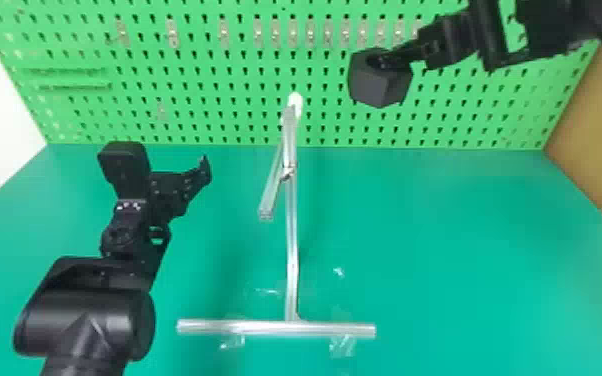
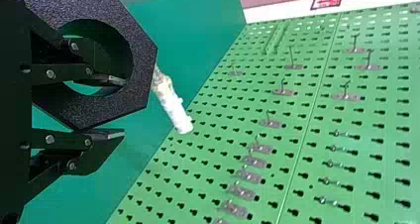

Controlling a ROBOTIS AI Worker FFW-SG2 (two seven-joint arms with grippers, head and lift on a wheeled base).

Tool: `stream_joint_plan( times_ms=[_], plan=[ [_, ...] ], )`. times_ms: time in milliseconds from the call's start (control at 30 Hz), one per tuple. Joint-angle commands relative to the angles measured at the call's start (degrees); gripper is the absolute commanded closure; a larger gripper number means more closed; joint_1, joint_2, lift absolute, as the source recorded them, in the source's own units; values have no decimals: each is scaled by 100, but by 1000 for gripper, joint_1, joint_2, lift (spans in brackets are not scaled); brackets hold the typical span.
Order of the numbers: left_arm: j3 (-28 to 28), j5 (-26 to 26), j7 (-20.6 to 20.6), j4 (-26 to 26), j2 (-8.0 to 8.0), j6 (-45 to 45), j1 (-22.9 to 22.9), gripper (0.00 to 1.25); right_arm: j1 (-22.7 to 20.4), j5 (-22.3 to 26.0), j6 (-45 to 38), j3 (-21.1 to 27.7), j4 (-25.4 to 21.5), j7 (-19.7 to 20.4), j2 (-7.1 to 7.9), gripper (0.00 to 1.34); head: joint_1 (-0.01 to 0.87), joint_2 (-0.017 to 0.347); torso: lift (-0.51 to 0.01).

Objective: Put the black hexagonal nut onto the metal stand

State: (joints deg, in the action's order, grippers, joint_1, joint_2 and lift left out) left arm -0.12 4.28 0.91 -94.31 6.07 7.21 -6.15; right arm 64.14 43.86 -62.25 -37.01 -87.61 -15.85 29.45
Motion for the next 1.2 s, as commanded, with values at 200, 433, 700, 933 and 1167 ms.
stream_joint_plan(
  times_ms=[200,433,700,933,1167],
  plan=[
    [-14,-15,-3,0,0,26,-18,156,398,228,205,-421,262,-6,-229,1141,693,81,-1],
    [-14,-24,-3,0,0,35,-27,156,503,228,381,-562,420,-6,-458,1141,693,81,-1],
    [-23,-42,-3,0,0,35,-44,156,582,237,504,-694,534,-6,-660,1141,693,81,-1],
    [-14,-42,-3,0,0,44,-44,156,591,342,609,-843,640,-15,-739,1141,693,81,-1],
    [-14,-42,-3,0,9,44,-53,156,547,395,829,-896,824,-164,-862,1141,693,81,-1]
  ],
)
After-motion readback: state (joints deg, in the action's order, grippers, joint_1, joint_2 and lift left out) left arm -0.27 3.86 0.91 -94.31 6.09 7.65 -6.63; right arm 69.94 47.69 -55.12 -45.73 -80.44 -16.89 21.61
